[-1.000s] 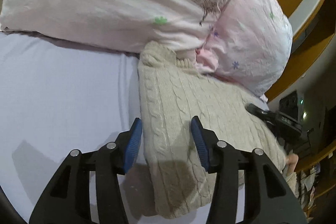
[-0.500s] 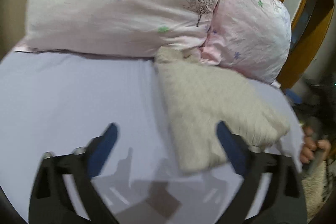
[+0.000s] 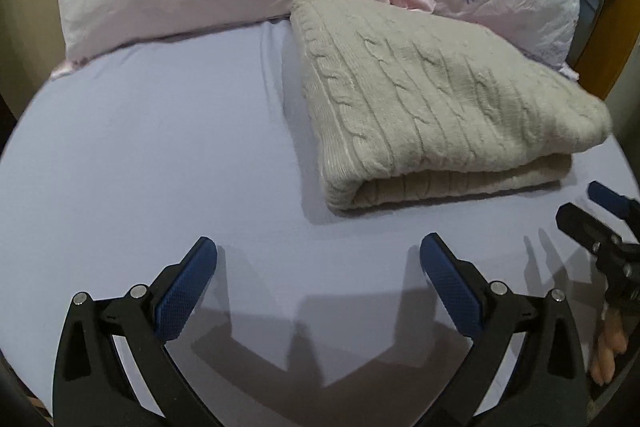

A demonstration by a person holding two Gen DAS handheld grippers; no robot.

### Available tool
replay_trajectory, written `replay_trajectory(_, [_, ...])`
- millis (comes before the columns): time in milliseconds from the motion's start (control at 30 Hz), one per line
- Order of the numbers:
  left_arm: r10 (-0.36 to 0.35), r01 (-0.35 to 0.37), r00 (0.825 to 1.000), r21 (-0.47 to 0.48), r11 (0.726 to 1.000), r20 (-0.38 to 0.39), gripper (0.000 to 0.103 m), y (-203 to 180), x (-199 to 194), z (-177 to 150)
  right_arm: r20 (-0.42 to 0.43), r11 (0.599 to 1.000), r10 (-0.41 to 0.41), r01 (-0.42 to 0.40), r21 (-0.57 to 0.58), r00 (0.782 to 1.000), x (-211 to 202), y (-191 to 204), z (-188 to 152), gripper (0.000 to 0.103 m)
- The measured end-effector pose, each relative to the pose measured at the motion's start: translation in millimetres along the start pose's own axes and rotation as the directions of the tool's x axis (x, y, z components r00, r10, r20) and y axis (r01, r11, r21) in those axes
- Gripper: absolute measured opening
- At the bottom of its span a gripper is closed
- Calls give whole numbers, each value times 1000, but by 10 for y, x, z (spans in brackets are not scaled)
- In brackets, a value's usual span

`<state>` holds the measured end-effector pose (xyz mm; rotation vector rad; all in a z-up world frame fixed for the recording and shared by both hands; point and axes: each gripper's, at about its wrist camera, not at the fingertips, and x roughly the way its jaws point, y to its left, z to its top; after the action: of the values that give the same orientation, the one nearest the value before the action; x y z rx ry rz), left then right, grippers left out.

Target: Fold small clothes

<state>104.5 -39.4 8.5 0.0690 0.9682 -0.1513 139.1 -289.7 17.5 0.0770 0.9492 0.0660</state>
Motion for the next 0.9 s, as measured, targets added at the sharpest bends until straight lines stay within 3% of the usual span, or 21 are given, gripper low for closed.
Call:
replay_trajectory(200, [22,-23,999,22,1000,30,102,-59,0,-7,-48,993,-107,104,-52,993,93,80,-117,101])
replay_trajectory(300, [25,-26,999,19,999,36,102,-64,-2,14,-65,997,-74,73,-14,995,119,10,-106,101])
replay_trajectory(900, [27,-28,999,18,999,41,102,-61,4,5,-65,997,-83,83,-11,994,114,2,-95,101])
